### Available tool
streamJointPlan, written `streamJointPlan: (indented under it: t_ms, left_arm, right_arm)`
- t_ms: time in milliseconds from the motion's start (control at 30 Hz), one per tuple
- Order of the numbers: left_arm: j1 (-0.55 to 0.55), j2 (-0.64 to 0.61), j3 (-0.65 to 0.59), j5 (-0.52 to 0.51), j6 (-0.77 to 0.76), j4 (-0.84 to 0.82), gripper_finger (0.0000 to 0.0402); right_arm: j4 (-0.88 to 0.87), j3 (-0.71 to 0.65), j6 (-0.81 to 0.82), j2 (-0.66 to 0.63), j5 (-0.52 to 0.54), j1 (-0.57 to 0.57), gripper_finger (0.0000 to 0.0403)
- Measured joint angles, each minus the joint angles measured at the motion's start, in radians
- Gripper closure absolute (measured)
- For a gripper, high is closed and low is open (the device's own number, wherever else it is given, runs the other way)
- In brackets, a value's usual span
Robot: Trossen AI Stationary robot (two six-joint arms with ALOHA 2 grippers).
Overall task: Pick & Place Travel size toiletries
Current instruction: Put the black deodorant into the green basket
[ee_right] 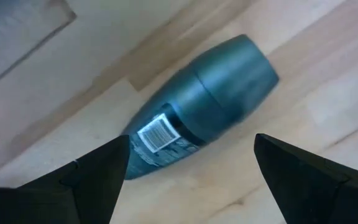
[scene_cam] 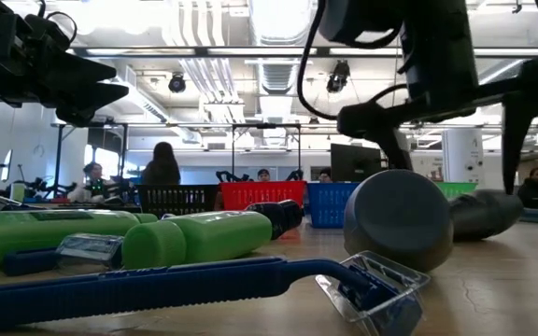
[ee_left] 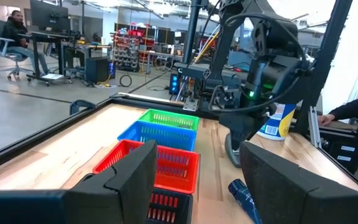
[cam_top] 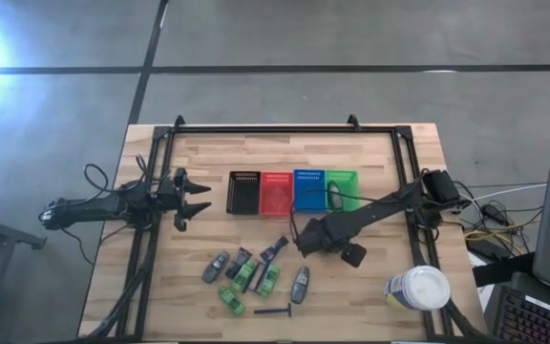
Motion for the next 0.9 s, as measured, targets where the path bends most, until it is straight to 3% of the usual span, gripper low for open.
streamJointPlan:
  t_ms: [500,900]
  left_arm:
    - [0.000,0.000,0.000,0.000,0.000,0.000,0.0167]
    - [0.000,0.000,0.000,-0.003,0.000,0.001,0.0167]
  right_arm:
    - [0.200,-0.181,-0.025,-0.007,0.008,-0.001,0.0094]
    - [0.212,-0.218,-0.298,-0.006,0.097,-0.011,0.0138]
